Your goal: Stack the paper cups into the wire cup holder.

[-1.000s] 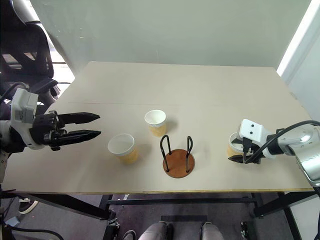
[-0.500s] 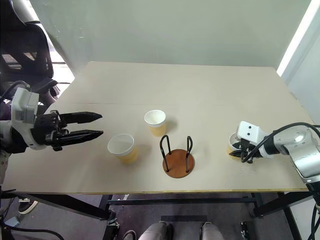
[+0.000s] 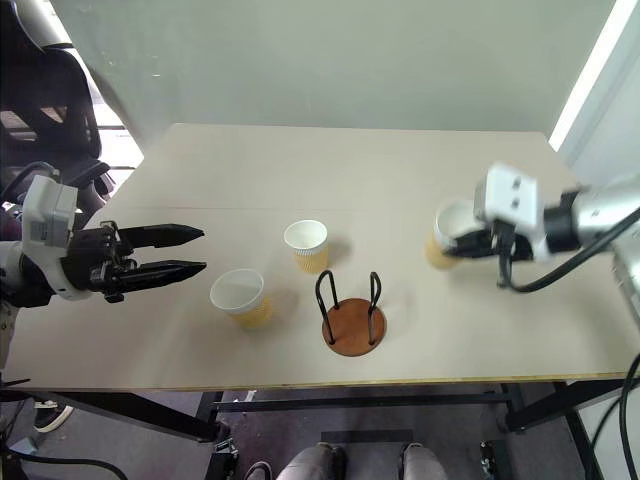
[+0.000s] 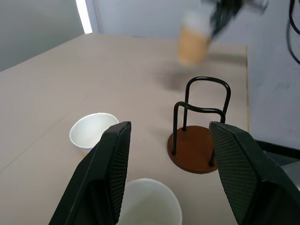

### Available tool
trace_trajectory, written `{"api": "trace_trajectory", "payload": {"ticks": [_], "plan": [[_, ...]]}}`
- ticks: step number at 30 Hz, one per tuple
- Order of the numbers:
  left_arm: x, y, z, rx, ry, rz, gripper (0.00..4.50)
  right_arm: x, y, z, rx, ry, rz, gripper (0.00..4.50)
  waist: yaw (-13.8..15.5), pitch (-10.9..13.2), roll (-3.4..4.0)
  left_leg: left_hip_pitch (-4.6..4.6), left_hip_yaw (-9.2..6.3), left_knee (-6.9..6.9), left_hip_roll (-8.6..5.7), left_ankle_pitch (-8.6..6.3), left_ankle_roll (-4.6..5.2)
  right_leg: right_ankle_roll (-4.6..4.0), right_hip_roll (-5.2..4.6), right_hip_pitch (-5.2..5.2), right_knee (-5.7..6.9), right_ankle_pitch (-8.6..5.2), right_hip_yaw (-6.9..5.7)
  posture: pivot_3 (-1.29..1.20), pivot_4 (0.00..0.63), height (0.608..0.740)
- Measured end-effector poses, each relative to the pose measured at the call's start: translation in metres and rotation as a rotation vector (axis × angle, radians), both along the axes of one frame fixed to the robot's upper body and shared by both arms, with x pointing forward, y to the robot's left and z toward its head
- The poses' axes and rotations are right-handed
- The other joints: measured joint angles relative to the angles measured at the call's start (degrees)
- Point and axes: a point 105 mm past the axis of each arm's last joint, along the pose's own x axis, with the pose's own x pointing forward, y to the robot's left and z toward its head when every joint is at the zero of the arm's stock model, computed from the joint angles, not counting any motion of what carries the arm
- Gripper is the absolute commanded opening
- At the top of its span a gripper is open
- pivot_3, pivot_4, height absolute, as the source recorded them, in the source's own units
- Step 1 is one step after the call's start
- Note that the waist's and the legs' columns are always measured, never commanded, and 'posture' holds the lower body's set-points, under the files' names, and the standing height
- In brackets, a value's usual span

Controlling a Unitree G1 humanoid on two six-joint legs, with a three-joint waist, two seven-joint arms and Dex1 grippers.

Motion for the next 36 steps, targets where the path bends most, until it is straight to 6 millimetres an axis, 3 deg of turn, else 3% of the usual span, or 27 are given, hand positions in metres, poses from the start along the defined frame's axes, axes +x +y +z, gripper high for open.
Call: {"api": "trace_trajectory", "payload": {"ticks": [2, 5, 7, 11, 15, 24, 36], "plan": [[0.000, 0.000, 0.000, 0.001, -0.001, -0.002, 2.83, -0.012, 0.017, 0.024, 0.052, -0.050, 0.074, 0.05, -0.1, -0.1, -0.10, 0.04, -0.05, -0.05, 0.02, -0.01, -0.01, -0.13, 0.04, 0.00, -0.01, -0.08, -0.01, 0.00, 0.150, 0.740], [0.000, -0.001, 0.000, 0.003, -0.001, -0.006, 2.83, -0.024, 0.048, 0.038, 0.146, -0.036, 0.188, 0.05, -0.1, -0.1, -0.10, 0.03, -0.07, -0.06, 0.03, 0.04, 0.04, -0.16, 0.08, -0.06, 0.03, -0.10, 0.00, 0.00, 0.150, 0.740], [0.001, -0.002, 0.001, 0.004, -0.004, -0.010, 2.83, -0.032, 0.070, 0.026, 0.144, 0.017, 0.244, 0.05, -0.1, -0.1, -0.11, 0.04, -0.13, -0.07, 0.10, 0.12, 0.16, -0.22, 0.17, -0.05, 0.02, -0.14, -0.02, 0.00, 0.150, 0.740], [0.002, -0.004, -0.001, 0.008, 0.006, -0.015, 2.83, -0.031, 0.087, 0.001, 0.128, 0.099, 0.246, 0.05, 0.1, -0.1, -0.12, -0.02, -0.16, -0.03, 0.10, 0.13, 0.19, -0.25, 0.16, -0.09, 0.01, -0.15, -0.04, 0.00, 0.150, 0.740], [0.002, -0.004, -0.001, 0.008, 0.006, -0.014, 2.83, -0.030, 0.092, -0.020, 0.105, 0.164, 0.239, 0.05, 0.1, -0.1, -0.11, -0.03, -0.15, 0.01, 0.10, 0.11, 0.19, -0.25, 0.17, -0.11, 0.04, -0.15, -0.03, 0.00, 0.150, 0.740], [0.001, -0.002, -0.007, 0.008, 0.026, -0.002, 2.83, -0.031, 0.094, -0.042, 0.063, 0.212, 0.243, 0.05, 0.1, -0.1, -0.11, 0.00, -0.15, 0.01, 0.13, 0.01, 0.00, -0.32, 0.19, -0.13, 0.11, -0.11, -0.03, 0.00, 0.150, 0.740], [-0.001, -0.001, -0.006, 0.009, 0.016, 0.013, 2.83, -0.027, 0.096, -0.053, 0.011, 0.201, 0.243, 0.05, 0.0, -0.1, -0.12, 0.00, -0.15, 0.00, 0.15, 0.03, -0.10, -0.47, 0.20, -0.14, 0.12, -0.02, -0.03, 0.00, 0.150, 0.740]]}}
